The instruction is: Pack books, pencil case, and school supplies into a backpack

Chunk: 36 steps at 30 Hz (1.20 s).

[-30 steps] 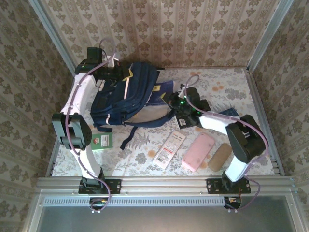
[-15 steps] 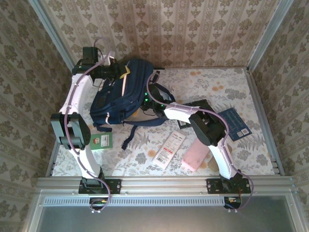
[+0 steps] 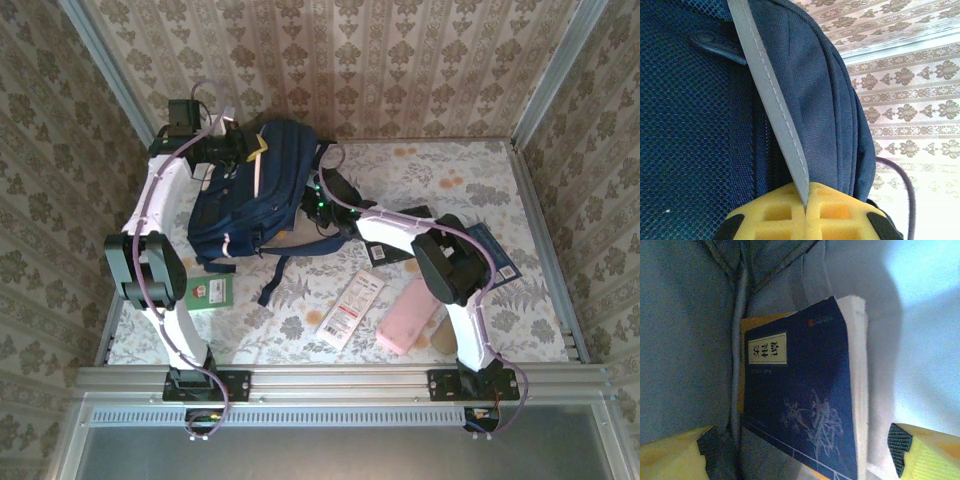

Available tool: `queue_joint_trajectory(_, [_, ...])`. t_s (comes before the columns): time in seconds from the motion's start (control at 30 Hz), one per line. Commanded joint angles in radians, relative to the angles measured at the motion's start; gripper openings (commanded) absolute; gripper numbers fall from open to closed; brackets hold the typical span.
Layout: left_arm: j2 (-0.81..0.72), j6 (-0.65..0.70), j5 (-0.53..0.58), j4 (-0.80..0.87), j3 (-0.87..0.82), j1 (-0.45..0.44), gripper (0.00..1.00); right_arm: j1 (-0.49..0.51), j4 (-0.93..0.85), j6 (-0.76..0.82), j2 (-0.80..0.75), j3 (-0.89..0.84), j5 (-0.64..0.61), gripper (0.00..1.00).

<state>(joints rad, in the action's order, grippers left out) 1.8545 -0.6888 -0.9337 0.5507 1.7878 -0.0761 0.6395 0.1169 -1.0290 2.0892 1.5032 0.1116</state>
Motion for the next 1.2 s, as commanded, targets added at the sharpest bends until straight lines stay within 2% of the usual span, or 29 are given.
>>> queue_joint_trajectory(0.0, [-0.064,0.005,-0.046,-0.072,0.012,0.013,0.00,-0.003,-0.181,0.135,-0.115,-0.017,-0.078,0.89])
queue_joint_trajectory(0.1, [-0.062,0.017,-0.028,-0.062,0.003,0.008,0.00,-0.006,-0.255,0.215,-0.220,-0.075,-0.175,0.89])
queue_joint_trajectory(0.2, [-0.056,0.055,0.003,-0.027,0.003,-0.017,0.00,-0.014,-0.268,0.309,-0.337,-0.152,-0.201,0.89])
queue_joint_trajectory(0.33, [-0.038,0.093,0.051,-0.011,-0.025,-0.090,0.00,-0.017,-0.333,0.389,-0.479,-0.242,-0.336,0.83])
queue_joint_trajectory(0.43, [-0.015,0.125,0.111,-0.005,-0.071,-0.151,0.01,-0.031,-0.405,0.398,-0.567,-0.292,-0.383,0.80])
queue_joint_trajectory(0.6, [0.059,0.150,0.182,-0.015,-0.126,-0.233,0.04,-0.068,-0.510,0.388,-0.654,-0.369,-0.272,0.82])
queue_joint_trajectory(0.73, [0.078,0.137,0.195,-0.029,-0.144,-0.271,0.17,-0.069,-0.583,0.405,-0.692,-0.429,-0.214,0.86])
queue_joint_trajectory(1.03, [-0.096,0.136,0.266,-0.030,-0.276,-0.292,0.40,-0.079,-0.619,0.243,-0.857,-0.610,-0.041,0.87])
queue_joint_trajectory(1.17, [-0.200,0.100,0.233,-0.083,-0.418,-0.302,0.44,-0.080,-0.662,0.196,-0.914,-0.641,-0.057,0.87])
